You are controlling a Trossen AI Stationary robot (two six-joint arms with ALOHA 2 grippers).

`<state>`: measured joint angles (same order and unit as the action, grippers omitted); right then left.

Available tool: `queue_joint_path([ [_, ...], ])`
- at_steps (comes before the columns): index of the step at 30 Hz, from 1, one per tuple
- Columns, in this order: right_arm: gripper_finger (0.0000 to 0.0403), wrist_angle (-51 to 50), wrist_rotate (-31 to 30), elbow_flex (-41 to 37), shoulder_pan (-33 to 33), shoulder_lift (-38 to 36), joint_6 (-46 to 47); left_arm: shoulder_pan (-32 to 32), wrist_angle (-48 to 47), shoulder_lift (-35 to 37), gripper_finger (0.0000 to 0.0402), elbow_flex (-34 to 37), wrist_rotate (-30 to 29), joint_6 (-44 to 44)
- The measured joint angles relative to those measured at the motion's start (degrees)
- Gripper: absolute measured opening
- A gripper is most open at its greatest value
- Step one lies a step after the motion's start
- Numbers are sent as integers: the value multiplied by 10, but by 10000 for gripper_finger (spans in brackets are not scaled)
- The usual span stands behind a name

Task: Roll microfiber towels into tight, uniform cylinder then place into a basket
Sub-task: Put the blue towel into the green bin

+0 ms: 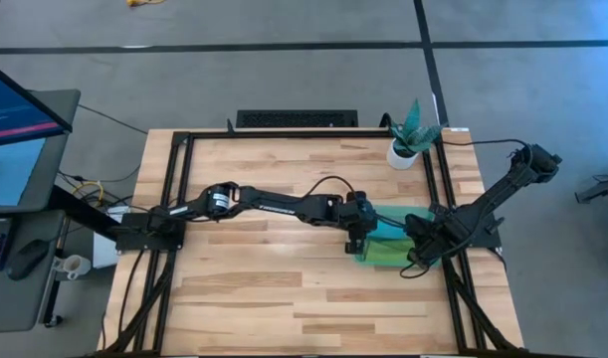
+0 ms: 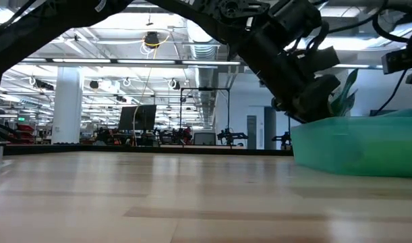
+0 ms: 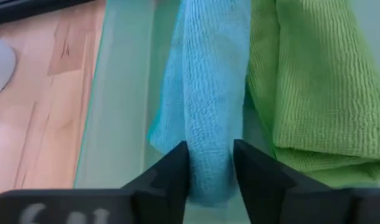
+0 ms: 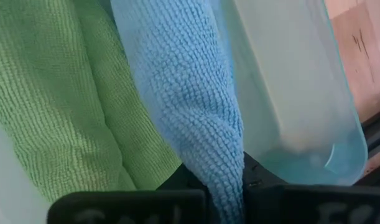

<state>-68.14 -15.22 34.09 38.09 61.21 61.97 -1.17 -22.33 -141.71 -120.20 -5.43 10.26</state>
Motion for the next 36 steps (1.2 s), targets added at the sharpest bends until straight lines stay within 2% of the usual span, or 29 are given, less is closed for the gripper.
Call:
queue_joint_path([
  [4,29,2,-1,0,1,0,11,0,1,6,144,0,0,-1],
  [10,30,9,-6,0,1,0,21,-11,11,14,152,-34,2,23],
  [17,32,29,-10,0,1,0,21,-29,-127,16,143,-148,1,32],
  [20,31,45,-11,-5,1,0,13,-42,-128,53,137,-123,4,31],
  [24,29,67,-7,-31,0,0,9,-61,-159,96,129,-123,45,-3],
  [29,34,81,-7,-32,0,0,14,-90,-197,99,119,-119,99,-20],
  [34,32,82,2,-32,0,0,12,-112,-107,95,112,-34,112,-46],
  [36,36,82,3,-32,0,0,12,-119,-25,92,112,24,112,-63],
])
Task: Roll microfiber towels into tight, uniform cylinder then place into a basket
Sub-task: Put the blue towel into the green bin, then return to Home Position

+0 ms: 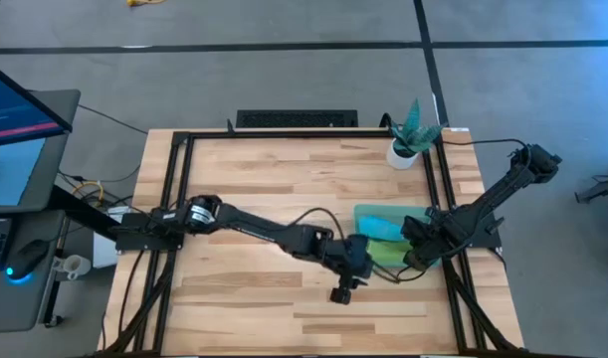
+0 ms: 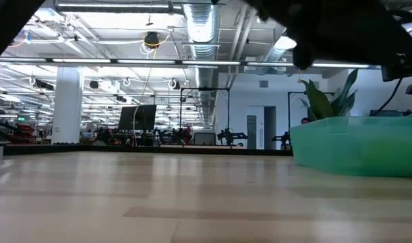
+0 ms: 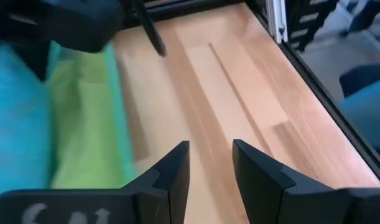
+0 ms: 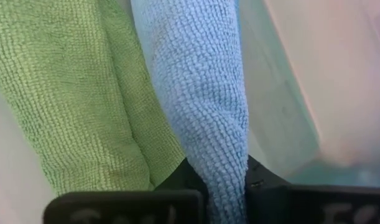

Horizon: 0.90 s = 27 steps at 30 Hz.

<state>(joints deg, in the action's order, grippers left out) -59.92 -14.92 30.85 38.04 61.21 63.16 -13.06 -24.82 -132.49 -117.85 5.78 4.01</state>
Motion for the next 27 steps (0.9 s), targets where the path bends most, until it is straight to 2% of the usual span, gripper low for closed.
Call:
queue_joint_path([
  [3,54,0,1,0,1,0,-1,-9,114,0,111,77,3,-29],
  [9,113,0,1,0,0,0,0,-23,212,1,111,148,34,-58],
  [15,192,-1,4,1,-17,0,-1,-39,208,2,111,152,34,-39],
  [19,233,-4,35,17,-43,0,-16,-47,198,2,111,152,35,-26],
  [22,244,-17,60,30,-60,0,-30,-52,193,2,111,152,35,-23],
  [27,239,-48,61,53,-80,-1,-36,-56,187,7,111,152,35,-23],
])
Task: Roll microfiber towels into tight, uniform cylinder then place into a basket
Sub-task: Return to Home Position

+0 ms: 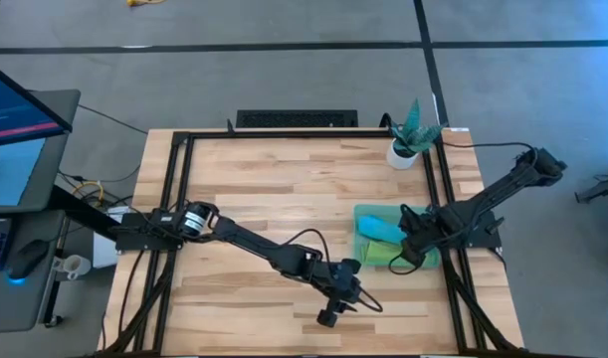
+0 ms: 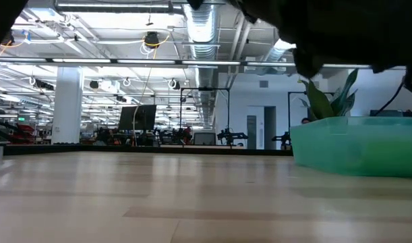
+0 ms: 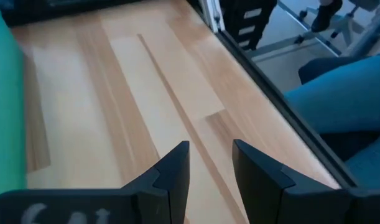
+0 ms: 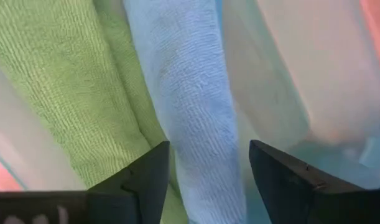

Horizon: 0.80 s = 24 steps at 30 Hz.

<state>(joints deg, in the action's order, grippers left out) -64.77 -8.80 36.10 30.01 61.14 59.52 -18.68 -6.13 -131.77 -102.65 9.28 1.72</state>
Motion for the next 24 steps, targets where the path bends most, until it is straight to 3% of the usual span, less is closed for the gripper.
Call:
queue_joint_path([
  [6,223,-67,0,63,-4,-2,-2,0,-38,48,111,4,0,10],
  [11,212,-62,-28,114,25,-9,-2,-1,28,81,111,88,2,-12],
  [17,203,32,-166,121,114,-20,-19,2,233,114,111,246,30,-84],
  [21,200,89,-274,121,161,-20,-89,3,286,175,111,328,16,-108],
  [24,201,135,-322,121,169,-24,-166,3,302,240,111,384,-11,-93],
])
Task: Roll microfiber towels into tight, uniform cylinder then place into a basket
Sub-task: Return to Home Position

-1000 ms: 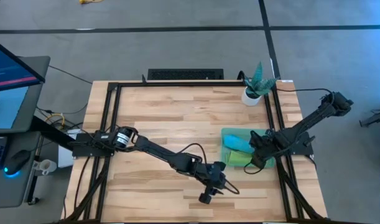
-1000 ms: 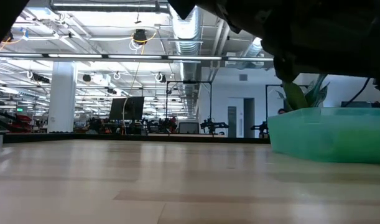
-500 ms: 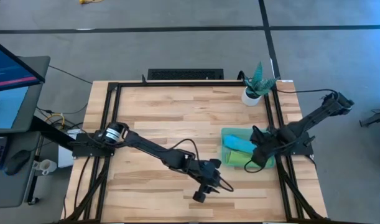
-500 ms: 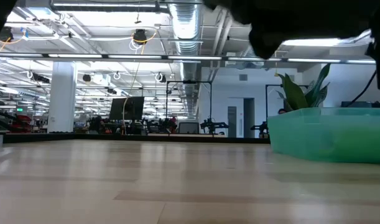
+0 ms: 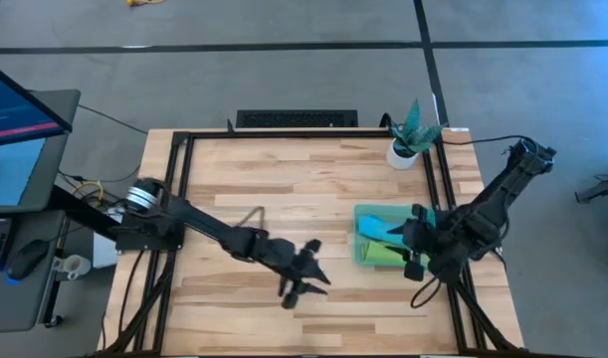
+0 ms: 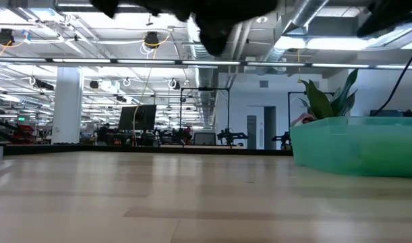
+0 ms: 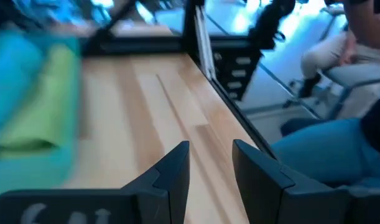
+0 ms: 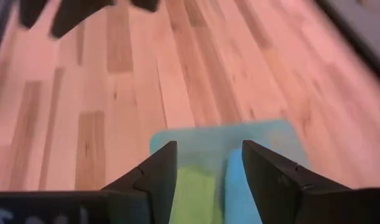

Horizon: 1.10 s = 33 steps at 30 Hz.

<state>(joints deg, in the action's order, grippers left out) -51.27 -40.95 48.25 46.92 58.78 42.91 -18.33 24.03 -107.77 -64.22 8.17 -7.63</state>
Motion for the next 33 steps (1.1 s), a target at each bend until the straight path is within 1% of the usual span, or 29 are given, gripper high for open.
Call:
queue_joint_path([
  [4,199,48,-12,0,-20,-29,-87,-2,0,92,111,70,-66,33],
  [6,198,69,-11,0,-36,-49,-124,-1,-3,140,111,105,-88,50],
  [9,198,93,-11,0,-59,-89,-172,5,-4,211,111,151,-99,70],
  [15,199,114,-11,0,-91,-169,-235,35,-6,365,111,249,-109,65],
  [18,199,114,-11,0,-93,-193,-261,51,-6,438,111,302,-110,45],
  [21,196,123,-11,-5,-89,-200,-283,63,-5,502,111,352,-113,28],
  [27,193,198,-11,-70,-87,-200,-330,54,0,604,111,436,-122,13],
  [33,193,284,-11,-154,-96,-210,-339,27,3,678,111,497,-160,5],
])
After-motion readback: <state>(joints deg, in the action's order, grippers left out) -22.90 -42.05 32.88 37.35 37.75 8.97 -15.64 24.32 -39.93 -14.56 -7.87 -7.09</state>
